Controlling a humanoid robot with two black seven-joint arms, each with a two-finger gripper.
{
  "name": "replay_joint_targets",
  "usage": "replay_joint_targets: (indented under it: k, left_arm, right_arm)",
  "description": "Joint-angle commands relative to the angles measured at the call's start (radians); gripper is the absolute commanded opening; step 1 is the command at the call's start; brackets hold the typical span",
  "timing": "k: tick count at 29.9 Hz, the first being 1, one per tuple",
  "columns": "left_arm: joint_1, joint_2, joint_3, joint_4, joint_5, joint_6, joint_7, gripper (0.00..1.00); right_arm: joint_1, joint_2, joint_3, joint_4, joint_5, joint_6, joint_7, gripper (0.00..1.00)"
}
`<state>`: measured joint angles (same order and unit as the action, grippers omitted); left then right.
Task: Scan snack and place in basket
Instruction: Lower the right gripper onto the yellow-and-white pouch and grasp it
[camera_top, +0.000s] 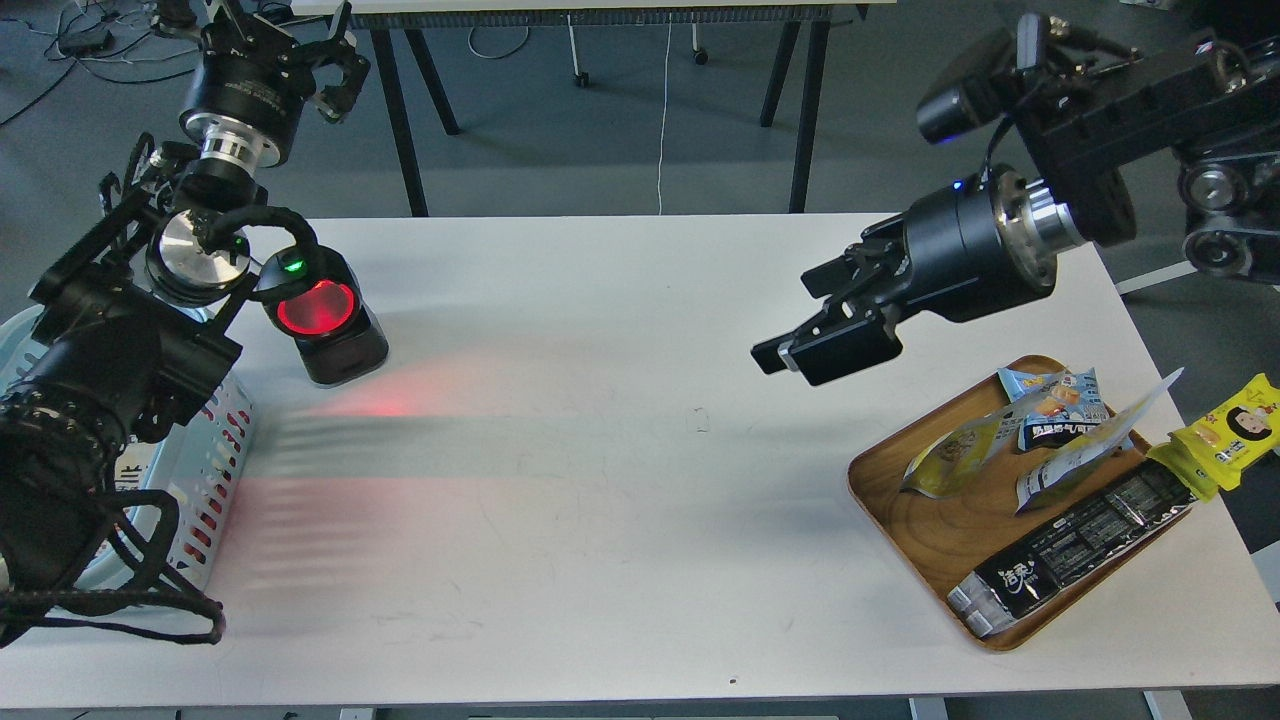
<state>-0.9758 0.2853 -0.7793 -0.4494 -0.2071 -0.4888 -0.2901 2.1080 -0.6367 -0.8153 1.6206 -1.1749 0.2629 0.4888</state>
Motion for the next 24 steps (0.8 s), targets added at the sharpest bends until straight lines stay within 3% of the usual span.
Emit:
replay_joint_targets:
  k: [1,10,24]
  left_arm:
    - [0.000,0.000,0.000,0.000,0.000,0.000,-0.001,1.00]
    - [0.003,0.008,0.000,0.000,0.000,0.000,-0.003,1.00]
    - [0.011,0.012,0.002,0.001,0.002,0.000,-0.004,1.00]
  right_arm:
    - [0.020,0.008,-0.059,0.062,-0.171,-0.002,0.000,0.99]
    - [-0.040,0.009,-0.229,0.056,-0.547,-0.099,0.000,0.98]
    - [-0.166,0.011,-0.229,-0.133,-0.595,-0.125,0.000,0.92]
